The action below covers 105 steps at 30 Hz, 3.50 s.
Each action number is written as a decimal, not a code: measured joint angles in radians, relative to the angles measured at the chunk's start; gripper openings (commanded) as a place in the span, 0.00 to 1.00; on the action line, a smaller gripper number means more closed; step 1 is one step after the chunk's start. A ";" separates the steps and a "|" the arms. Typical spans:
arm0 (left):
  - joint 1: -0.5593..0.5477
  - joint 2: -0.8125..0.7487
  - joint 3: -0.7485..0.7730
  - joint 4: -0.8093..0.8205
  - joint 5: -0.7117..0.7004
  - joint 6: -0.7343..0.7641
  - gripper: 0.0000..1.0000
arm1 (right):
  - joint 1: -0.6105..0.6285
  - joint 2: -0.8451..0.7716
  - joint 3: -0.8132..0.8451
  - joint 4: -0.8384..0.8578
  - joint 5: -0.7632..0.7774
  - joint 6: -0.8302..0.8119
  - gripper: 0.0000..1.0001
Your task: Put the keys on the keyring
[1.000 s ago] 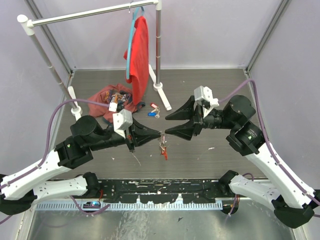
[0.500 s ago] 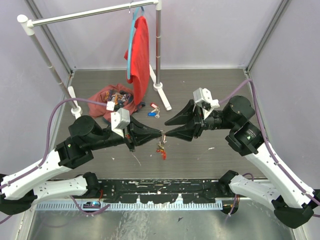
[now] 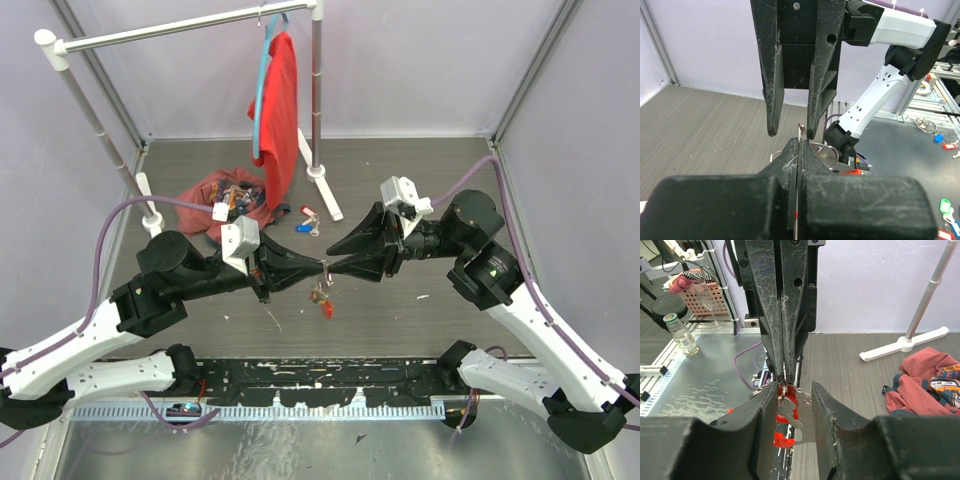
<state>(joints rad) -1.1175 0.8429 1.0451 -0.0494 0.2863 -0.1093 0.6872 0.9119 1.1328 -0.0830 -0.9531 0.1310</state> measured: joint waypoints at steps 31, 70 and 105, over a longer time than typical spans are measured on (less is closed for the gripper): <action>0.000 -0.027 -0.001 -0.027 -0.046 0.013 0.40 | 0.013 0.050 0.168 -0.334 0.048 -0.162 0.01; -0.001 0.045 0.044 -0.231 0.024 0.135 0.40 | 0.470 0.343 0.662 -1.149 0.821 -0.272 0.01; -0.001 0.108 0.083 -0.271 0.105 0.187 0.24 | 0.470 0.305 0.611 -1.081 0.749 -0.295 0.01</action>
<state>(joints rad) -1.1183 0.9508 1.1282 -0.3202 0.3908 0.0780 1.1576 1.2171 1.7435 -1.1645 -0.2039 -0.1638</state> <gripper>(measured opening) 0.247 0.036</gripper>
